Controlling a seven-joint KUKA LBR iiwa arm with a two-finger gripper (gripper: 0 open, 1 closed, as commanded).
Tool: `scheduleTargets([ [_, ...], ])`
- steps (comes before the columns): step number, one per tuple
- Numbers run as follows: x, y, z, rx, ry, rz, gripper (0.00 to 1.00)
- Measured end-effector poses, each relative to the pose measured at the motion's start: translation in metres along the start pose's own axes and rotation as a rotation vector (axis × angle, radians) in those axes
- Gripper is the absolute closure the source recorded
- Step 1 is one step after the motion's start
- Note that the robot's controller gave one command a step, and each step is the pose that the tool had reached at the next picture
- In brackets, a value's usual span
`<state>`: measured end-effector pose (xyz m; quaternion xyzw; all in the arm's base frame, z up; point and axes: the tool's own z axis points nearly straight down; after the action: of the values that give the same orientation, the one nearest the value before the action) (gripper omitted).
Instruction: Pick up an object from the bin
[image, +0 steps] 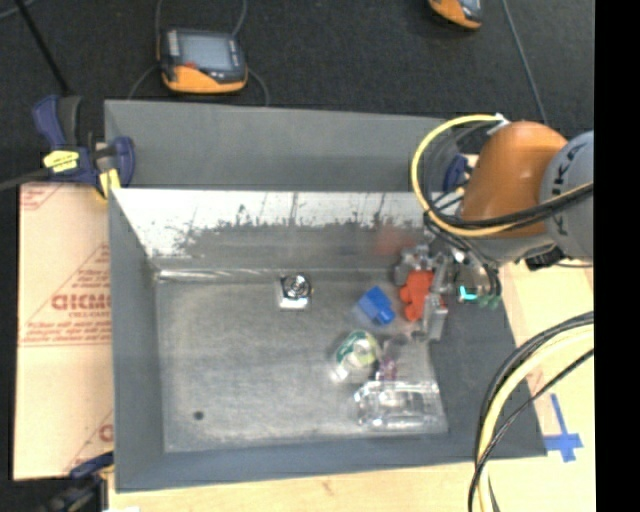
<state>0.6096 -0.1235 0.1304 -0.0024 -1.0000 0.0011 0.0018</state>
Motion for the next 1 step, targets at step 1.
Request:
scheduleTargets([
  [1, 0.0299, 0.0382, 0.0543, 0.001, -0.015, -0.070, 0.00],
])
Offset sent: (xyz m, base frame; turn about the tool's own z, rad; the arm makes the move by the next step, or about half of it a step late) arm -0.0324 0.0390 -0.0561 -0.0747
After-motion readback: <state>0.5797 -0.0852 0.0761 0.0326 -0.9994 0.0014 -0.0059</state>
